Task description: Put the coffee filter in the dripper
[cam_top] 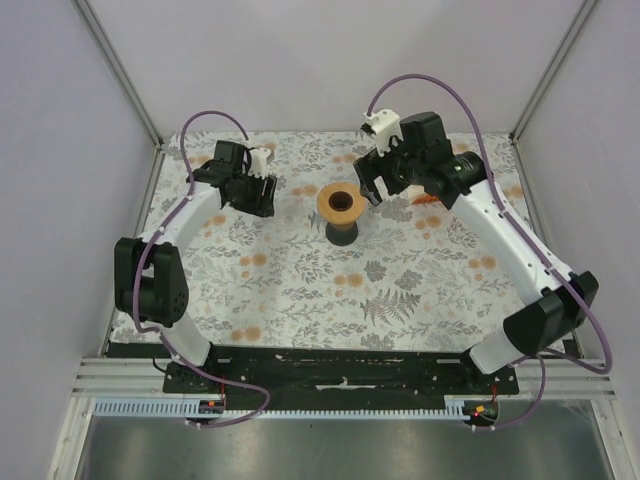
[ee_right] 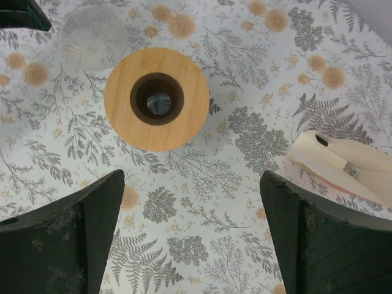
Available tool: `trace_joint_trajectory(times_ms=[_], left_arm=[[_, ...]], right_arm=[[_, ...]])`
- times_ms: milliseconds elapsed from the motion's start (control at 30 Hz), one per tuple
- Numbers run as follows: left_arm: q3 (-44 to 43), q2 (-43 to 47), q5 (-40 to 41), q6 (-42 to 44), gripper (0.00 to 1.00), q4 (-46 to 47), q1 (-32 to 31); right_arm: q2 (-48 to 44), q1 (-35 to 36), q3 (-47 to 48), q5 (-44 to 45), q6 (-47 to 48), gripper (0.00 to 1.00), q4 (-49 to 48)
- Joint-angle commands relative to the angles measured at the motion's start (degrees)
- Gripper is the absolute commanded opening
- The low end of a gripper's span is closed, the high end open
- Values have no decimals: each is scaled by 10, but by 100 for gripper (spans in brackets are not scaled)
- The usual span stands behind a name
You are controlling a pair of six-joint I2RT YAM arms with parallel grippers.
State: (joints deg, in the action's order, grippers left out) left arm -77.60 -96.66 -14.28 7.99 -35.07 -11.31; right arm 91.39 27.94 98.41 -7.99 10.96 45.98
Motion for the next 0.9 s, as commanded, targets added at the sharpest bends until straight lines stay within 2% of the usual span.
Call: trace_joint_trajectory(times_ms=[0, 100, 267, 600, 700, 767, 800, 867], left_arm=[[-9, -6, 49, 24, 67, 33, -15], [-6, -16, 68, 31, 67, 38, -20], [3, -36, 77, 35, 65, 58, -25], [-49, -107, 29, 23, 62, 53, -36], [-47, -124, 28, 24, 51, 53, -36], [-47, -135, 12, 19, 38, 50, -35], [-54, -137, 0, 15, 30, 46, -35], [-64, -136, -25, 6, 4, 30, -31]], right_arm=[[-81, -1, -96, 43, -30, 98, -114], [-111, -1, -144, 53, -27, 98, -143], [-106, -1, -139, 55, -26, 98, -147], [-109, -1, -146, 55, -23, 98, -141], [-105, -1, -145, 53, -23, 98, -142], [-104, -1, -142, 44, -25, 98, -142], [-105, -1, -142, 39, -25, 98, -142], [-105, -1, -143, 25, -27, 98, -143]])
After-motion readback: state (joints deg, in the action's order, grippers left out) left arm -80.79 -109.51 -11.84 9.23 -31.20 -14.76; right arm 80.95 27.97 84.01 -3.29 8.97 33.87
